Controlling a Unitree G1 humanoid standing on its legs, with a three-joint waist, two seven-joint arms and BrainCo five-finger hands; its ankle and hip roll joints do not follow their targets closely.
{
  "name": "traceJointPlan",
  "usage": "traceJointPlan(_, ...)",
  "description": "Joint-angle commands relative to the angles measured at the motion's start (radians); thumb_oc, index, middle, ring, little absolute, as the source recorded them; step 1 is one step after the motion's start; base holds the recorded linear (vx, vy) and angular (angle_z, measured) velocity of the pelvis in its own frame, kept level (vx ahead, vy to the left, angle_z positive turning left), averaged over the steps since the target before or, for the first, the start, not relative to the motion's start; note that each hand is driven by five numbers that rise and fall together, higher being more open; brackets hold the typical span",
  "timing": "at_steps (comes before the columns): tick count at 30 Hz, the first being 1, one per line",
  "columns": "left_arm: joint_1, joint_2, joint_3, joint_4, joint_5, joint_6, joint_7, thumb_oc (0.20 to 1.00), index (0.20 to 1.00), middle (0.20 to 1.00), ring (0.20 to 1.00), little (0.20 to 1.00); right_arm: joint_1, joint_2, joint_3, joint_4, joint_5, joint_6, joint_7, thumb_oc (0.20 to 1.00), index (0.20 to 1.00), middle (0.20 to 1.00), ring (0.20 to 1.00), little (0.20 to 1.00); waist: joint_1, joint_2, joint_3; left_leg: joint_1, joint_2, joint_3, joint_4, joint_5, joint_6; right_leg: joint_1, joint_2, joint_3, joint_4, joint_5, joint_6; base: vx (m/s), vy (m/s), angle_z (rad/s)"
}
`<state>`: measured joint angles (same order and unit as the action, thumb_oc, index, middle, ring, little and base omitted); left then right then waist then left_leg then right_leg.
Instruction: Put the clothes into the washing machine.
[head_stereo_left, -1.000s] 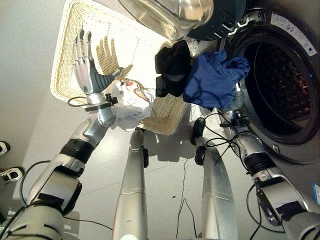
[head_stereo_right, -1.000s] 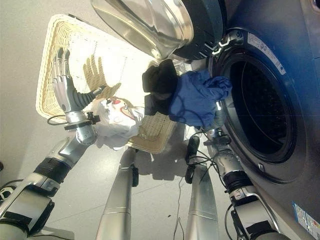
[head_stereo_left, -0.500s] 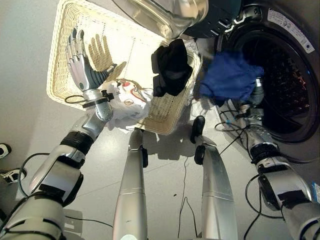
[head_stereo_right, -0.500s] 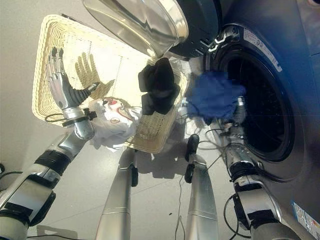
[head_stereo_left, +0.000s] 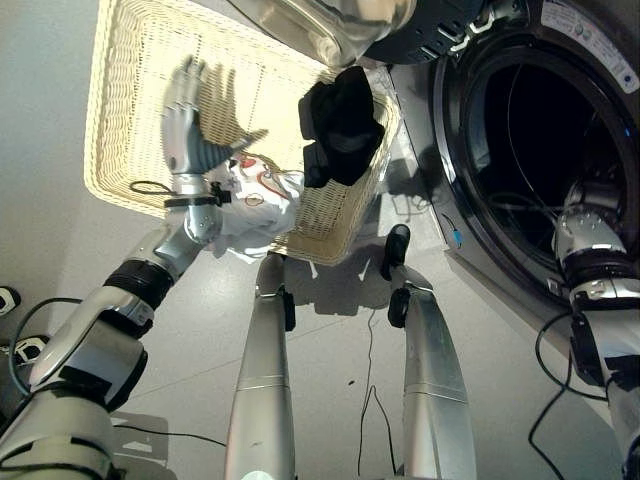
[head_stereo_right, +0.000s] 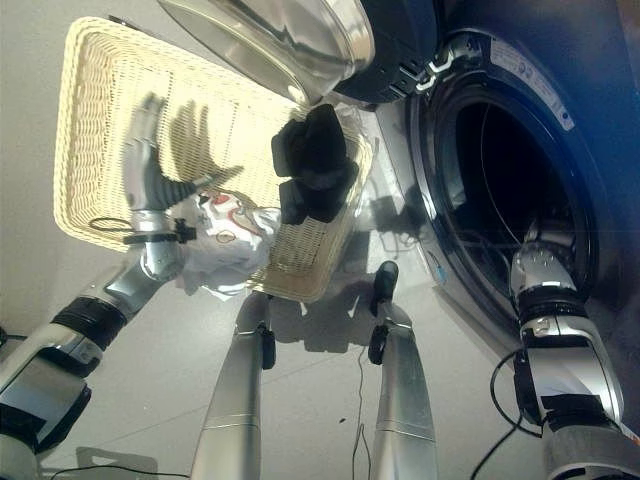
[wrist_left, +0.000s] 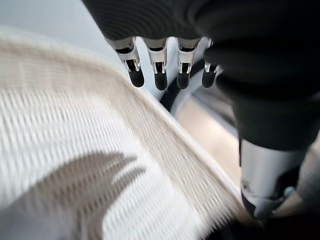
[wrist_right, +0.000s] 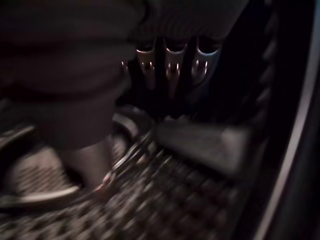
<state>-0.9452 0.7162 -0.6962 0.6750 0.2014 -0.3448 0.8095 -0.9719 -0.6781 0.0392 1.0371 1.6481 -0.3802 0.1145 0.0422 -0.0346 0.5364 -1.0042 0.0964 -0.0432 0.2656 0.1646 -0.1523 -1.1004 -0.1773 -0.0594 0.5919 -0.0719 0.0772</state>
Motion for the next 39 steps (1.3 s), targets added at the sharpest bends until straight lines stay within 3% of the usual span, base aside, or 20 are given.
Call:
traceJointPlan(1, -0.037, -0.050, 0.048, 0.014, -0.066, -0.059, -0.073, 1.000, 1.000, 1.000, 1.000, 1.000, -0.001, -0.084, 0.029, -0.022, -0.115, -0.015, -0.036, 1.000, 1.000, 1.000, 1.000, 1.000, -0.037, 0.052, -0.016, -0.030, -0.065, 0.010, 0.122, -0.113, 0.070, 0.050, 0.051, -0.054, -0.173, 0.160, 0.026, 0.00, -0.015, 0.05)
traceJointPlan(2, -0.052, -0.057, 0.040, 0.028, -0.084, -0.074, -0.121, 1.000, 1.000, 1.000, 1.000, 1.000, -0.016, -0.080, 0.034, 0.013, -0.154, -0.001, -0.073, 1.000, 1.000, 1.000, 1.000, 1.000, -0.037, 0.052, -0.016, -0.030, -0.063, 0.013, 0.121, -0.114, 0.070, 0.050, 0.049, -0.056, -0.172, 0.158, 0.028, -0.01, -0.023, 0.03)
traceJointPlan(3, -0.081, -0.066, 0.004, 0.044, -0.111, -0.080, -0.201, 1.000, 1.000, 1.000, 1.000, 1.000, -0.036, -0.076, 0.066, 0.056, -0.378, 0.013, -0.190, 1.000, 1.000, 1.000, 1.000, 1.000, -0.040, 0.053, -0.016, -0.032, -0.064, 0.016, 0.121, -0.113, 0.070, 0.051, 0.049, -0.058, -0.179, 0.165, 0.029, 0.00, 0.000, 0.00)
traceJointPlan(7, -0.122, -0.070, -0.054, 0.033, -0.212, -0.064, -0.377, 1.000, 1.000, 1.000, 1.000, 1.000, -0.114, -0.103, 0.214, 0.089, -0.853, 0.136, -0.442, 1.000, 1.000, 1.000, 1.000, 1.000, -0.037, 0.055, -0.016, -0.034, -0.065, 0.023, 0.111, -0.105, 0.076, 0.050, 0.051, -0.062, -0.193, 0.177, 0.030, -0.01, 0.001, 0.02)
traceJointPlan(14, -0.206, -0.099, -0.138, 0.061, -0.217, -0.010, -0.508, 1.000, 1.000, 1.000, 1.000, 1.000, -0.204, -0.085, 0.345, 0.113, -1.136, 0.234, -0.591, 1.000, 1.000, 1.000, 1.000, 1.000, -0.042, 0.058, -0.016, -0.038, -0.066, 0.027, 0.112, -0.103, 0.082, 0.041, 0.056, -0.058, -0.186, 0.177, 0.032, 0.00, 0.000, 0.00)
traceJointPlan(18, -0.273, -0.145, -0.167, 0.113, -0.113, 0.011, -0.407, 1.000, 1.000, 1.000, 1.000, 1.000, -0.235, -0.043, 0.405, 0.115, -1.244, 0.273, -0.647, 1.000, 1.000, 1.000, 1.000, 1.000, -0.050, 0.059, -0.016, -0.042, -0.063, 0.034, 0.108, -0.104, 0.083, 0.032, 0.058, -0.052, -0.182, 0.171, 0.034, -0.01, 0.027, 0.00)
traceJointPlan(19, -0.303, -0.162, -0.173, 0.140, -0.055, 0.025, -0.318, 1.000, 1.000, 1.000, 1.000, 1.000, -0.237, -0.023, 0.424, 0.116, -1.266, 0.274, -0.663, 1.000, 1.000, 1.000, 1.000, 1.000, -0.055, 0.056, -0.016, -0.043, -0.060, 0.036, 0.108, -0.106, 0.082, 0.028, 0.060, -0.049, -0.180, 0.168, 0.034, -0.01, 0.035, 0.01)
traceJointPlan(20, -0.308, -0.165, -0.173, 0.145, -0.035, 0.025, -0.303, 1.000, 1.000, 1.000, 1.000, 1.000, -0.237, -0.020, 0.426, 0.115, -1.271, 0.276, -0.664, 1.000, 1.000, 1.000, 1.000, 1.000, -0.056, 0.055, -0.016, -0.043, -0.059, 0.037, 0.107, -0.106, 0.081, 0.027, 0.060, -0.049, -0.180, 0.168, 0.034, -0.01, 0.030, 0.00)
traceJointPlan(23, -0.370, -0.181, -0.193, 0.216, 0.092, 0.052, -0.176, 1.000, 1.000, 1.000, 1.000, 1.000, -0.218, 0.016, 0.434, 0.112, -1.298, 0.263, -0.677, 1.000, 1.000, 1.000, 1.000, 1.000, -0.069, 0.041, -0.016, -0.049, -0.052, 0.040, 0.107, -0.109, 0.075, 0.025, 0.064, -0.043, -0.186, 0.164, 0.036, 0.00, 0.000, 0.00)
traceJointPlan(28, -0.417, -0.198, -0.213, 0.292, 0.174, 0.085, -0.072, 1.000, 1.000, 1.000, 1.000, 1.000, -0.197, 0.056, 0.441, 0.109, -1.307, 0.248, -0.692, 1.000, 1.000, 1.000, 1.000, 1.000, -0.085, 0.024, -0.016, -0.050, -0.043, 0.044, 0.099, -0.111, 0.070, 0.021, 0.073, -0.035, -0.194, 0.166, 0.038, 0.00, 0.000, 0.00)
traceJointPlan(31, -0.449, -0.215, -0.207, 0.392, 0.210, 0.104, 0.079, 1.000, 1.000, 1.000, 1.000, 1.000, -0.174, 0.095, 0.449, 0.108, -1.322, 0.223, -0.709, 1.000, 1.000, 1.000, 1.000, 1.000, -0.103, 0.008, -0.016, -0.053, -0.033, 0.051, 0.093, -0.110, 0.063, 0.017, 0.084, -0.027, -0.200, 0.164, 0.036, -0.01, 0.022, -0.04)
traceJointPlan(34, -0.445, -0.223, -0.186, 0.432, 0.215, 0.093, 0.135, 1.000, 1.000, 1.000, 1.000, 1.000, -0.155, 0.111, 0.450, 0.105, -1.323, 0.202, -0.720, 1.000, 1.000, 1.000, 1.000, 1.000, -0.109, 0.001, -0.016, -0.054, -0.031, 0.054, 0.090, -0.110, 0.060, 0.016, 0.089, -0.024, -0.204, 0.163, 0.036, -0.01, 0.012, -0.10)
traceJointPlan(39, -0.438, -0.246, -0.175, 0.483, 0.240, 0.071, 0.075, 1.000, 1.000, 1.000, 1.000, 1.000, -0.138, 0.140, 0.441, 0.091, -1.346, 0.178, -0.743, 1.000, 1.000, 1.000, 1.000, 1.000, -0.119, -0.013, -0.016, -0.058, -0.031, 0.052, 0.083, -0.110, 0.055, 0.014, 0.098, -0.020, -0.216, 0.167, 0.037, 0.00, -0.001, -0.04)
